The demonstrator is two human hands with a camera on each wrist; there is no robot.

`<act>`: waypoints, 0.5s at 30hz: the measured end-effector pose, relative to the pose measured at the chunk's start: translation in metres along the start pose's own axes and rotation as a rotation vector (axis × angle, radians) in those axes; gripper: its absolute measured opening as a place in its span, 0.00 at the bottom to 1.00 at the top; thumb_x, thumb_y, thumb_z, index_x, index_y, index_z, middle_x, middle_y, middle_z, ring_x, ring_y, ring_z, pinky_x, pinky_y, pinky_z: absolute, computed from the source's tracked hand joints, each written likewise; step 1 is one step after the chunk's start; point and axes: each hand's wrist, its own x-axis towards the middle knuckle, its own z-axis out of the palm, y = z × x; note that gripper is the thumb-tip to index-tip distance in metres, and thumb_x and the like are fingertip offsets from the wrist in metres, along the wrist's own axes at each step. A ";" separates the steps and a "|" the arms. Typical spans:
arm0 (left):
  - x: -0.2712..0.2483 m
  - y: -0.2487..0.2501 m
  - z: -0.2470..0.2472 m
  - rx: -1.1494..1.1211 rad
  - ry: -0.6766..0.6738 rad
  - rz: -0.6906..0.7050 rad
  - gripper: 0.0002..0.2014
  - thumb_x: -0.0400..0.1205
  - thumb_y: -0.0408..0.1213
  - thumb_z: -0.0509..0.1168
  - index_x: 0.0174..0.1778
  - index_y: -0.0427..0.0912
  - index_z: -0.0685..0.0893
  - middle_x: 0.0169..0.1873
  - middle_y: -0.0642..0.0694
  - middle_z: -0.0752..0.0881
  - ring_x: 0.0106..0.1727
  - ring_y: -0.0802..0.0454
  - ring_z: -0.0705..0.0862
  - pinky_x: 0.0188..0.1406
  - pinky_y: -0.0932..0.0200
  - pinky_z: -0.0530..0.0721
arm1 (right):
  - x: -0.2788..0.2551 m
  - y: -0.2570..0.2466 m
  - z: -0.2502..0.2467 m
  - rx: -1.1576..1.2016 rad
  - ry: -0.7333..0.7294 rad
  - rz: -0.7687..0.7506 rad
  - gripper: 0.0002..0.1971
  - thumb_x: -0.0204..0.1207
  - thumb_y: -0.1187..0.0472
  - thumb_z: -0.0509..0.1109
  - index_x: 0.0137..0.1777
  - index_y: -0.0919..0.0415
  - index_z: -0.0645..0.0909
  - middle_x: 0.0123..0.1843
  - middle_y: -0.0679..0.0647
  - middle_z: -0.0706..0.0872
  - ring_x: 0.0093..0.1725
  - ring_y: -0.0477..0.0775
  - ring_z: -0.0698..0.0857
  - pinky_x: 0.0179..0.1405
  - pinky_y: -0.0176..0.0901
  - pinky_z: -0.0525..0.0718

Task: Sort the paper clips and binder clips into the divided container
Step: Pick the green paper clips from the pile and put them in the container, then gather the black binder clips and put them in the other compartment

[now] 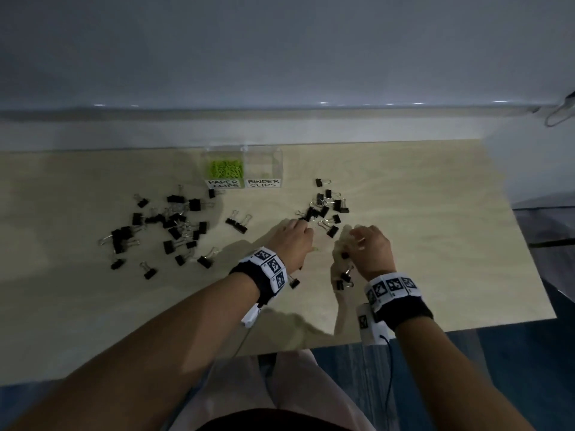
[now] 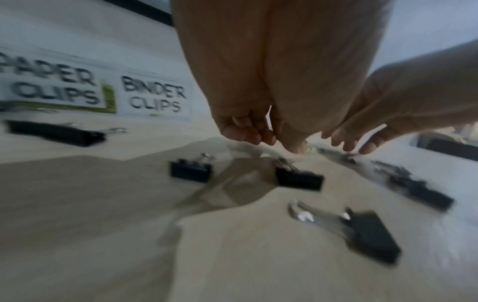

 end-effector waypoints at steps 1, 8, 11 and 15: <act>-0.003 -0.010 -0.007 -0.038 0.045 -0.045 0.08 0.79 0.27 0.61 0.54 0.36 0.75 0.56 0.39 0.76 0.58 0.41 0.74 0.59 0.46 0.77 | 0.006 -0.004 0.000 0.010 0.030 -0.015 0.09 0.72 0.67 0.69 0.51 0.68 0.83 0.49 0.64 0.83 0.47 0.66 0.83 0.46 0.50 0.83; -0.002 -0.114 -0.080 -0.107 0.420 -0.447 0.06 0.78 0.25 0.61 0.50 0.32 0.79 0.52 0.35 0.80 0.53 0.39 0.78 0.53 0.47 0.79 | 0.048 -0.045 0.027 -0.154 -0.130 -0.007 0.31 0.74 0.46 0.69 0.76 0.46 0.62 0.80 0.55 0.60 0.77 0.64 0.59 0.71 0.65 0.70; 0.002 -0.139 -0.087 -0.086 0.325 -0.516 0.07 0.80 0.30 0.62 0.51 0.33 0.80 0.56 0.35 0.79 0.56 0.39 0.77 0.57 0.45 0.80 | 0.047 -0.062 0.047 -0.253 -0.212 -0.047 0.32 0.74 0.45 0.65 0.76 0.46 0.59 0.82 0.53 0.54 0.80 0.64 0.52 0.76 0.67 0.62; -0.013 -0.155 -0.085 -0.193 0.367 -0.472 0.07 0.81 0.36 0.62 0.47 0.36 0.82 0.55 0.38 0.78 0.57 0.41 0.76 0.59 0.46 0.79 | 0.026 -0.079 0.058 -0.233 -0.322 -0.237 0.33 0.76 0.47 0.64 0.79 0.47 0.56 0.83 0.52 0.52 0.82 0.60 0.52 0.77 0.64 0.61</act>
